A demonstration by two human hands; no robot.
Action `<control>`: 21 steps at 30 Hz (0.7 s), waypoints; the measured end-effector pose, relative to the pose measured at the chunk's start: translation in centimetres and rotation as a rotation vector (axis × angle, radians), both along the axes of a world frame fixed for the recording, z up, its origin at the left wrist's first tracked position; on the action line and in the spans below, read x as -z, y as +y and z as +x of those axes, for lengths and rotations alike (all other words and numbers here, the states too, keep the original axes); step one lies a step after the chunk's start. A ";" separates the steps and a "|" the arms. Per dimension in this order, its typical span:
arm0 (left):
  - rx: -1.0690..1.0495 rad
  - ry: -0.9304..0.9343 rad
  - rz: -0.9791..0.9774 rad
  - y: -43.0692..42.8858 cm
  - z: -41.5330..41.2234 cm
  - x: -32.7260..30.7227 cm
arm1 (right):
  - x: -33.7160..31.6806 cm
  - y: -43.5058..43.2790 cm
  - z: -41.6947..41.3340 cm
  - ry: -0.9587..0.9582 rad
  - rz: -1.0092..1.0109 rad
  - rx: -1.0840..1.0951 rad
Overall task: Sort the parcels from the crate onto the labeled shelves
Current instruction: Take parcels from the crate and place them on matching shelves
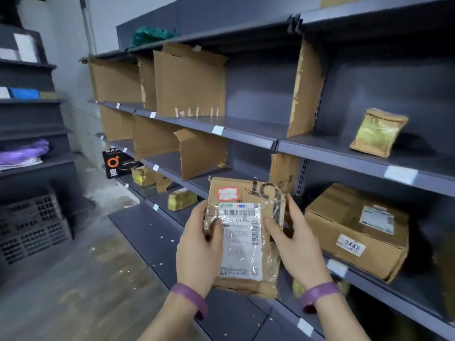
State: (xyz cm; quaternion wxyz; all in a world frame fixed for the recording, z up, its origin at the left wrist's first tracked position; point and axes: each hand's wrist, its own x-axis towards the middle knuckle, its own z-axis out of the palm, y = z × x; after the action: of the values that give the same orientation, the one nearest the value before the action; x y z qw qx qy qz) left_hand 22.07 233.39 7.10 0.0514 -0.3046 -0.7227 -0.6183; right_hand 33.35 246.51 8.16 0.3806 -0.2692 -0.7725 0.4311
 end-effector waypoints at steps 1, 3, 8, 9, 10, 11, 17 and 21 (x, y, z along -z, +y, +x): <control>-0.003 -0.005 -0.002 -0.5 -1.6 -0.1 | 0.0 -0.4 -1.6 0.009 -0.003 -0.005; -0.003 -0.015 -0.005 -1.5 -4.5 -0.5 | -0.2 -1.1 -4.5 0.027 -0.011 -0.014; -0.020 -0.002 0.013 -2.2 -11.6 -1.3 | -1.3 -1.9 -11.6 0.029 -0.013 -0.029; -0.022 0.001 0.014 -2.0 -13.0 -1.2 | -1.2 -1.7 -12.9 0.028 -0.008 -0.029; -0.023 0.004 0.012 -1.8 -14.2 -1.1 | -1.2 -1.5 -14.2 0.030 -0.001 -0.032; -0.023 0.001 0.008 -1.6 -15.4 -1.0 | -1.1 -1.3 -15.4 0.029 0.001 -0.034; 0.021 -0.030 0.004 1.8 -23.4 -0.5 | -1.0 1.4 -22.3 0.026 0.008 -0.016; 0.083 0.005 0.002 5.9 -29.0 -0.3 | -0.9 4.9 -27.0 0.030 0.034 0.057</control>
State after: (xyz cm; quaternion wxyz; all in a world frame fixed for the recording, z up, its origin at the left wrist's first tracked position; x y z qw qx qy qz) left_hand -6.97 239.33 7.40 0.0277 -0.3356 -0.7087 -0.6199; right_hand 6.30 251.39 9.08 0.4088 -0.2779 -0.7660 0.4109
